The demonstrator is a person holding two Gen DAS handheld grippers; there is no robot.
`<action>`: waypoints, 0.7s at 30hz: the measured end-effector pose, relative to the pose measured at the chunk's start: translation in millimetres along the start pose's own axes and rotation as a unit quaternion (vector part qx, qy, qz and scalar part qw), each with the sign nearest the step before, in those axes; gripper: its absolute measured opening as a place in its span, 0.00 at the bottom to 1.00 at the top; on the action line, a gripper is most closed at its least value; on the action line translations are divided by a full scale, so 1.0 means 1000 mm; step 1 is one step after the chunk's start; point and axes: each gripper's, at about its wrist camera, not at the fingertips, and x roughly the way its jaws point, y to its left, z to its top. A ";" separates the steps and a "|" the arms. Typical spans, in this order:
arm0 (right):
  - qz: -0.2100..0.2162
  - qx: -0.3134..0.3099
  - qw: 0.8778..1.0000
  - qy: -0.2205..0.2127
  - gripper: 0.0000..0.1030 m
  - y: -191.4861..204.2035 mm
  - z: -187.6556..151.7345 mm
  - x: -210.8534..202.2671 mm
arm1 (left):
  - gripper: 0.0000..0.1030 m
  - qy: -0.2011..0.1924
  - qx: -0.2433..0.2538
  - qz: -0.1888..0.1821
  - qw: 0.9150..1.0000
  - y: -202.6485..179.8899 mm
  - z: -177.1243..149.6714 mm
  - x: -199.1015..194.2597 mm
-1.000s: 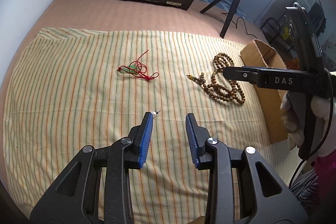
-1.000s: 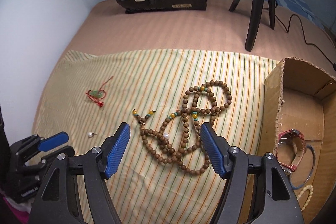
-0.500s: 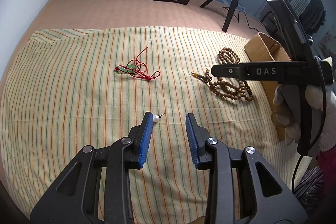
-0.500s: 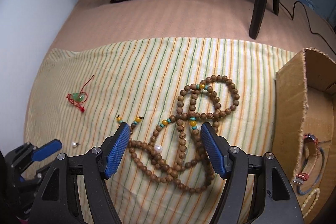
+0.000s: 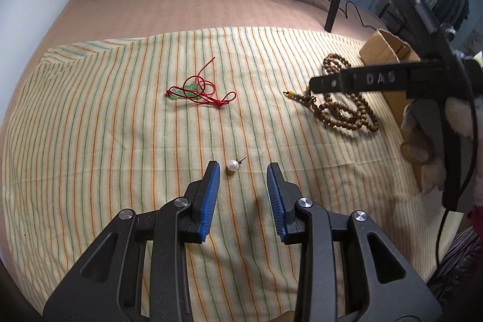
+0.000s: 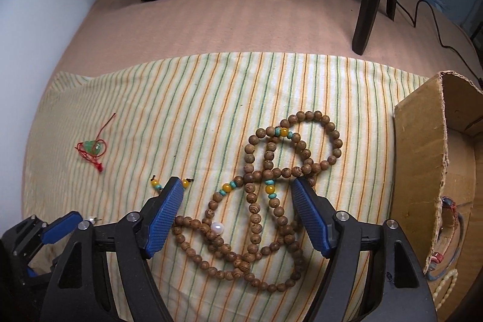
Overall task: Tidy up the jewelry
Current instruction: 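Reach the left tool to the single pearl while the right tool approaches the wooden bead strand, then close the right tool on the wooden bead strand and lift it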
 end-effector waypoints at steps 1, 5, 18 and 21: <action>-0.004 0.007 1.000 -0.005 0.72 -0.001 0.001 -0.002 | 0.31 -0.001 0.006 0.005 1.000 -0.002 0.000 0.000; -0.006 0.000 1.000 -0.013 0.72 -0.002 0.002 -0.009 | 0.31 -0.005 0.021 0.016 1.000 -0.005 -0.001 0.000; -0.005 -0.013 1.000 0.000 0.72 -0.006 0.005 0.003 | 0.18 0.007 0.026 0.022 0.999 -0.006 0.004 0.011; -0.010 -0.024 1.000 0.000 0.72 -0.003 0.007 0.006 | 0.12 0.008 0.027 0.022 0.999 -0.006 0.004 0.013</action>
